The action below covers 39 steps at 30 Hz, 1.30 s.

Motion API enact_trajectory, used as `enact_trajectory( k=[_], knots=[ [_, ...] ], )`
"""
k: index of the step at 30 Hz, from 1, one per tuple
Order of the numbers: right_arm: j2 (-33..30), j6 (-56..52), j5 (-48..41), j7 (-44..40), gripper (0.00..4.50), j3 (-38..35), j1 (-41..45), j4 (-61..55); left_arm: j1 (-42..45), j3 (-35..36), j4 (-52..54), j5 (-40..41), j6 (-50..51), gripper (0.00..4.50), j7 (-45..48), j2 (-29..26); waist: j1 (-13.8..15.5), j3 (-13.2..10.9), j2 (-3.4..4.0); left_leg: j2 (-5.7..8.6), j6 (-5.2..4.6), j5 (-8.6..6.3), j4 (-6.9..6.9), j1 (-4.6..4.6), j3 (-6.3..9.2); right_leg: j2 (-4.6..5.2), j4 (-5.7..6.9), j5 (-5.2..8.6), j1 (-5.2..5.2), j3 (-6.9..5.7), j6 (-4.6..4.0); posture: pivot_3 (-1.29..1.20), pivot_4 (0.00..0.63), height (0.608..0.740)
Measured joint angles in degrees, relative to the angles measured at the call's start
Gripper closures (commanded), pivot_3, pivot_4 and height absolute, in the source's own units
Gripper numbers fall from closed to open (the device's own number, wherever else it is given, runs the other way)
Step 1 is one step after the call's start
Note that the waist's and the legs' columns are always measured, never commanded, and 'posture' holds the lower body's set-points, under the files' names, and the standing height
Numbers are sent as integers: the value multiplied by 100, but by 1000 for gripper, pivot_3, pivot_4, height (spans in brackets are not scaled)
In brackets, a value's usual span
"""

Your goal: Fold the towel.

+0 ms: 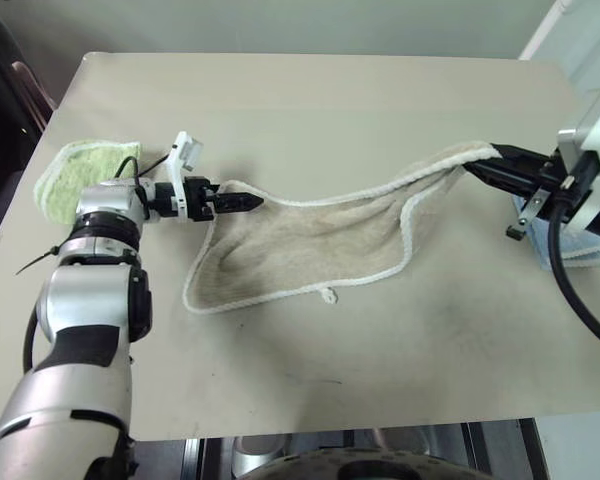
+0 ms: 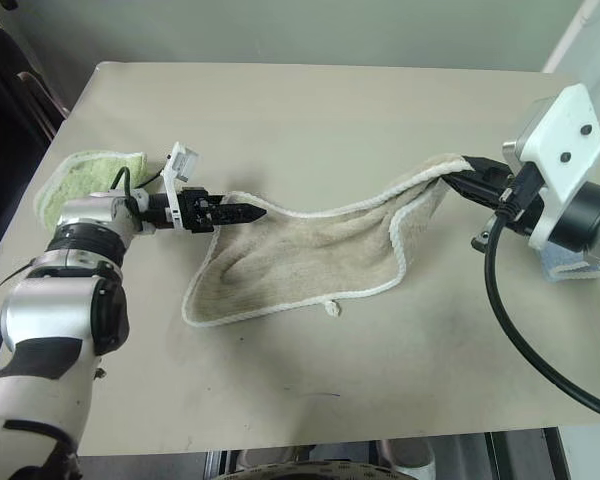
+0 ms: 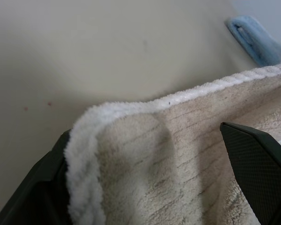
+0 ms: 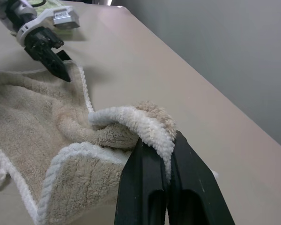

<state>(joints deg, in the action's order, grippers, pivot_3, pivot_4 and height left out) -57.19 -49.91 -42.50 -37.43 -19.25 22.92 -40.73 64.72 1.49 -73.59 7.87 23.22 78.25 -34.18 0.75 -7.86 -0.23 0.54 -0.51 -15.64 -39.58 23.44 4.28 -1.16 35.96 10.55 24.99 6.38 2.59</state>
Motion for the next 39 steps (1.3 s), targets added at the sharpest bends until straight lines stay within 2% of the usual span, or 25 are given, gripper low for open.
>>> enact_trajectory(
  k=[4,13,24,33,39],
  knots=[
    [-43,-25,-8,15,4500,-42,-32,-18,40,-31,-97,-237,-162,1228,27,-1,0,0,0,3,-6,-4,-11,5,0,2,0,0,0,0,5,0,150,740],
    [-45,-76,-57,111,4500,-200,-183,-126,231,57,-197,-456,-96,4488,286,-49,4,0,0,14,-21,-12,-54,40,0,11,1,-13,18,-1,25,0,150,740],
    [-63,-68,-91,160,4500,-250,-367,-215,311,275,-225,-466,-37,4488,353,-74,5,0,0,27,-27,-12,-56,45,0,22,1,-13,21,0,35,0,150,740],
    [-472,296,168,-426,4500,-526,-771,263,339,441,-267,-471,-470,4488,-436,-88,19,0,0,37,-32,-9,-59,54,1,32,0,-13,24,0,43,0,150,740],
    [-727,966,669,-1221,4500,-575,-1075,1265,725,1125,-294,-205,-1159,4488,-1572,-70,29,-1,0,50,-43,-3,-56,57,-1,45,-5,-18,23,6,55,0,150,740]
  ],
)
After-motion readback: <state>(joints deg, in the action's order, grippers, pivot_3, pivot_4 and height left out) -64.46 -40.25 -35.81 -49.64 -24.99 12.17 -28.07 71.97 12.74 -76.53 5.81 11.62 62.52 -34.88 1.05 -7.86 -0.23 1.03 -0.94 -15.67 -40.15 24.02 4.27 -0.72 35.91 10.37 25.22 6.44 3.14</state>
